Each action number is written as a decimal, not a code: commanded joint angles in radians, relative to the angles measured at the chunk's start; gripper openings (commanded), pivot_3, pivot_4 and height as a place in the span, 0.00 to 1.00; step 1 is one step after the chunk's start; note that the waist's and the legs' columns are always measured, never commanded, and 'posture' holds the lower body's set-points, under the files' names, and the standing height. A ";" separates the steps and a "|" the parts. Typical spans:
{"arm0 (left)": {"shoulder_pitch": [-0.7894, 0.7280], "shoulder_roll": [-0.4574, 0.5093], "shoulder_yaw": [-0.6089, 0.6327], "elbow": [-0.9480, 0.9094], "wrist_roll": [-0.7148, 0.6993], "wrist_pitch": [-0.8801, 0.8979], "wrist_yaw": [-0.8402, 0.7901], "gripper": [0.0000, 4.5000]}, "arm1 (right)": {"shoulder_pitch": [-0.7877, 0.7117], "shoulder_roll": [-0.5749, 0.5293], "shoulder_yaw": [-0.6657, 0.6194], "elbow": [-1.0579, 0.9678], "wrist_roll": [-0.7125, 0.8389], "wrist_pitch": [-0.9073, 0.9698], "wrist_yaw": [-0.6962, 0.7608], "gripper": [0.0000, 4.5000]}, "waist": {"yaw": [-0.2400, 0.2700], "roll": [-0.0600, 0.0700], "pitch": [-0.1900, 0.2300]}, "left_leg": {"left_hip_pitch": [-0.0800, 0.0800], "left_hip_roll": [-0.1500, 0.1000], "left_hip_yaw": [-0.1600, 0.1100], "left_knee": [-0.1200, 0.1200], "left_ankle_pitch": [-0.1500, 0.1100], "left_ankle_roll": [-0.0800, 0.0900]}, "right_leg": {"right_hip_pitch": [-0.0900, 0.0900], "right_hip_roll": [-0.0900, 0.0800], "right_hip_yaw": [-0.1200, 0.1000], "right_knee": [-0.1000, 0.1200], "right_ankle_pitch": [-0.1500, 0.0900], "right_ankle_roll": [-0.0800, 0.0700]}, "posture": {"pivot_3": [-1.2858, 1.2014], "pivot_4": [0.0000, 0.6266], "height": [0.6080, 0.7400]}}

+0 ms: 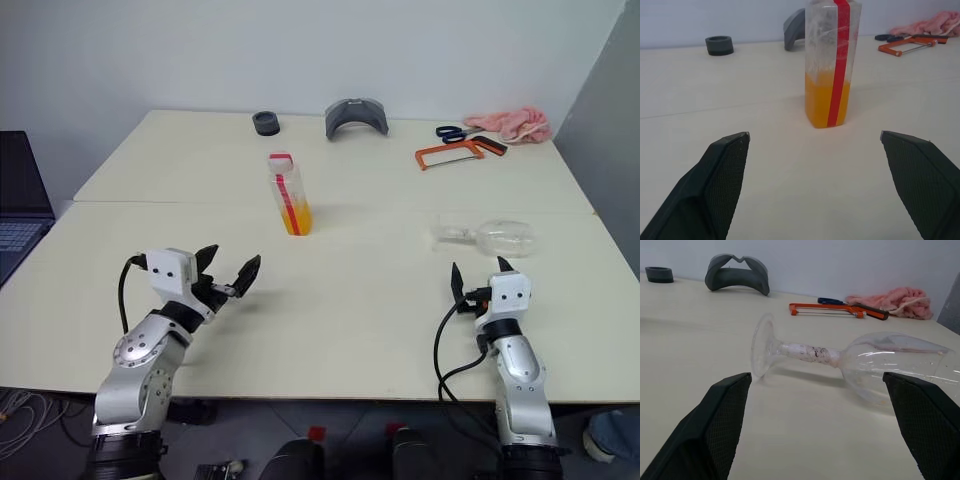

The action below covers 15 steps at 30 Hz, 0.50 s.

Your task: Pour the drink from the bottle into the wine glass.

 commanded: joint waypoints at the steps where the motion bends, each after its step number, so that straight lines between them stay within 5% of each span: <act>1: -0.018 0.010 0.002 -0.022 0.008 -0.033 -0.007 1.00 | -0.013 -0.005 -0.010 -0.010 0.001 -0.023 -0.006 1.00 | 0.000 0.000 0.000 | 0.000 0.000 0.000 0.000 0.000 0.000 | 0.000 0.000 0.000 0.000 0.000 0.000 | 0.52 0.24 1.00; 15: -0.017 0.005 0.008 -0.019 0.024 -0.021 0.013 1.00 | -0.003 -0.009 -0.001 -0.007 -0.001 -0.027 0.005 1.00 | 0.000 0.000 0.000 | 0.000 0.000 0.000 0.000 0.000 0.000 | 0.000 0.000 0.000 0.000 0.000 0.000 | 0.52 0.24 1.00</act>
